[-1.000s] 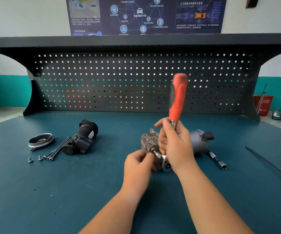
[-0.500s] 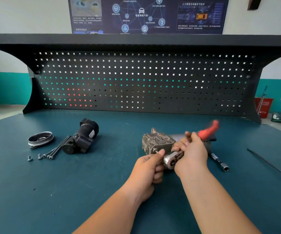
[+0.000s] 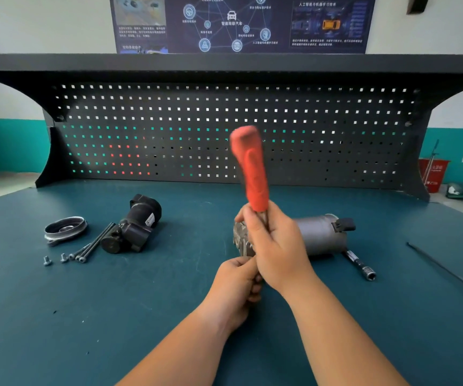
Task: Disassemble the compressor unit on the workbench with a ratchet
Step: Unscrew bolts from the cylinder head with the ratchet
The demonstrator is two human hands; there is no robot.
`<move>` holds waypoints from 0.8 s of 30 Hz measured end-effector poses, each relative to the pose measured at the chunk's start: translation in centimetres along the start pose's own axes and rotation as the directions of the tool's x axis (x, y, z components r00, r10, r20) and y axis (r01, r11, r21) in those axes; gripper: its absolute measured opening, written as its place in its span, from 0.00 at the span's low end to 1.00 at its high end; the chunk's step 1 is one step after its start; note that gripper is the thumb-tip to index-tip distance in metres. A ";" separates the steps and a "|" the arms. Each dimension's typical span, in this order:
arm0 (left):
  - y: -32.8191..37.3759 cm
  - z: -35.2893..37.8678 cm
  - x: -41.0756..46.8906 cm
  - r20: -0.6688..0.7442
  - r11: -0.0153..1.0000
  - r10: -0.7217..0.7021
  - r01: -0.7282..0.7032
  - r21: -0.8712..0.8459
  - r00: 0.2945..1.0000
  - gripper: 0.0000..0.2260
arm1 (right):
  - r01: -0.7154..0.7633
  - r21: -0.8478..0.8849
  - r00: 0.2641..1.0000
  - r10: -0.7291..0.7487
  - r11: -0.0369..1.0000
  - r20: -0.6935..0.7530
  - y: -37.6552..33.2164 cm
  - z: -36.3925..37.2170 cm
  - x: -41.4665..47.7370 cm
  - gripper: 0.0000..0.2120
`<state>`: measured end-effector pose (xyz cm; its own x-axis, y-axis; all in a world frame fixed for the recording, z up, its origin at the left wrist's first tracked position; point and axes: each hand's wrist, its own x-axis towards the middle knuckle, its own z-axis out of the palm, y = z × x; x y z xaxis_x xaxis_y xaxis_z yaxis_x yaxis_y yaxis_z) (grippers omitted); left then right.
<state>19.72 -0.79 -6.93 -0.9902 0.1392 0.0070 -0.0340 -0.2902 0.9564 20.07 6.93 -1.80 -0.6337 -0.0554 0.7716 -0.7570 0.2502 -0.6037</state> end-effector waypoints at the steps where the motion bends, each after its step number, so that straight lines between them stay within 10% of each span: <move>1: 0.1 0.0 0.0 -0.001 1.000 0.008 -0.008 -0.009 1.000 0.18 | 0.047 -0.095 0.999 -0.046 0.994 0.010 -0.1 0.2 -0.2 0.08; 5: 0.3 -0.1 -0.1 0.002 0.999 0.018 -0.018 -0.051 1.000 0.21 | -0.137 0.203 0.957 0.182 0.970 -0.224 -0.3 0.7 -0.1 0.11; 12: 0.5 0.4 0.0 -0.093 0.996 0.086 -0.084 0.025 0.992 0.23 | -0.219 0.920 0.465 0.864 0.324 -0.194 1.6 -1.6 1.2 0.15; 16: 0.3 -1.0 0.8 -0.415 0.940 0.339 -0.283 0.191 0.844 0.13 | -0.213 0.907 0.518 0.829 0.364 -0.211 1.5 -1.4 1.0 0.16; 24: 0.1 -0.7 0.8 -0.275 0.978 0.200 -0.176 0.109 0.941 0.11 | -0.284 0.784 0.594 0.743 0.552 -0.309 1.0 -1.3 1.3 0.15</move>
<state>18.85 -1.37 -7.02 -0.9753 -0.1869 0.1175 0.1557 -0.2052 0.9663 18.70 8.33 -1.16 -0.8895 0.4512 0.0715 -0.3633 -0.6039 -0.7094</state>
